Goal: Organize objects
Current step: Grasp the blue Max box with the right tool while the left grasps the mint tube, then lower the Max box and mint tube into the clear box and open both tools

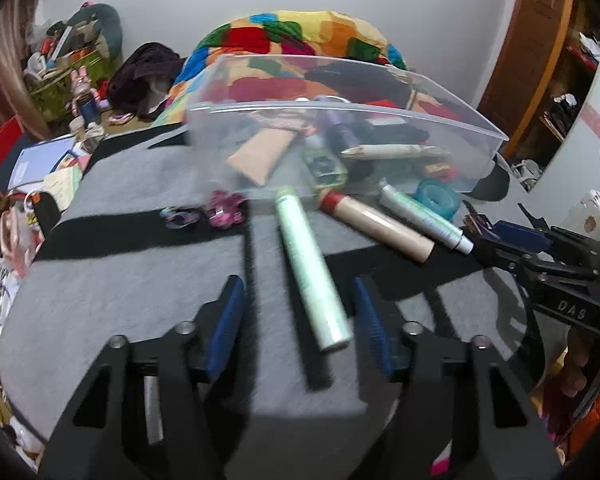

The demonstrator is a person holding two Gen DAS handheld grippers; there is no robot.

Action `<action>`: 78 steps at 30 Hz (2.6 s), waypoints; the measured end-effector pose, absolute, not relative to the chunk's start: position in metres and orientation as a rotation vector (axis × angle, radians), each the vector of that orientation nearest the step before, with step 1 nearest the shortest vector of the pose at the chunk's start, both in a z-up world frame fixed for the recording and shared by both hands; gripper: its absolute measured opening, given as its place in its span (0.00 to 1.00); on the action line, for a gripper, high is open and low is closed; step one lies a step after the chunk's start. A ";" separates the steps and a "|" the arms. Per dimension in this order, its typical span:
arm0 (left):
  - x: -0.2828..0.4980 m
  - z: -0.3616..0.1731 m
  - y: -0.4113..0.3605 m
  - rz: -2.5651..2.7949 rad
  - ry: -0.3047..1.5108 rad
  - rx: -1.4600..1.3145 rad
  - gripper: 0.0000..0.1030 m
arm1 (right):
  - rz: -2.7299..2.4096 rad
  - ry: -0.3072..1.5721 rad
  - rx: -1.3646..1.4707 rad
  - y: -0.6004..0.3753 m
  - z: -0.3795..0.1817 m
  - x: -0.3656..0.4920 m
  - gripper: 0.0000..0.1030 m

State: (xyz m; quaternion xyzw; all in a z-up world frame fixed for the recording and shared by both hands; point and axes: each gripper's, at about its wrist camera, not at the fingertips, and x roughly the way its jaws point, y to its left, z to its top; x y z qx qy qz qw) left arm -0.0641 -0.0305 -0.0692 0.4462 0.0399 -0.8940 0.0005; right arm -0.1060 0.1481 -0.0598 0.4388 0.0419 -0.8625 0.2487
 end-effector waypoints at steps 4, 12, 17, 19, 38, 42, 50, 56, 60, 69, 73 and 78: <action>-0.072 -0.073 -0.014 -2.819 0.001 1.333 0.27 | -2.368 0.107 1.186 0.152 -0.059 -0.107 0.24; -0.058 -0.069 -0.010 -2.854 -0.061 1.298 0.15 | -2.415 0.104 1.061 0.156 -0.035 -0.093 0.24; -0.042 -0.057 -0.008 -2.884 -0.057 1.261 0.15 | -2.416 0.082 1.002 0.152 -0.019 -0.087 0.24; -0.038 -0.049 -0.008 -2.900 -0.055 1.235 0.15 | -2.417 0.079 0.974 0.150 -0.012 -0.083 0.24; -0.054 0.050 -0.027 -3.043 0.065 0.853 0.15 | -2.469 0.062 0.775 0.132 0.041 -0.089 0.24; -0.068 0.059 -0.037 -3.043 0.110 0.825 0.14 | -2.483 0.061 0.789 0.129 0.040 -0.103 0.24; -0.098 0.074 -0.046 -3.028 0.154 0.779 0.14 | -2.490 0.053 0.841 0.124 0.035 -0.130 0.24; -0.114 0.079 -0.049 -3.022 0.151 0.740 0.14 | -2.489 0.066 0.844 0.119 0.034 -0.136 0.24; -0.127 0.065 -0.051 -2.996 0.145 0.768 0.14 | -2.476 0.077 0.894 0.115 0.024 -0.148 0.24; -0.149 0.027 -0.052 -2.943 0.123 0.946 0.15 | -2.416 0.020 1.049 0.116 -0.004 -0.173 0.24; -0.152 0.021 -0.050 -2.948 0.127 0.991 0.15 | -2.419 0.046 1.055 0.113 -0.005 -0.173 0.25; -0.150 0.009 -0.044 -2.943 0.099 1.049 0.15 | -2.424 0.065 1.050 0.111 -0.003 -0.171 0.25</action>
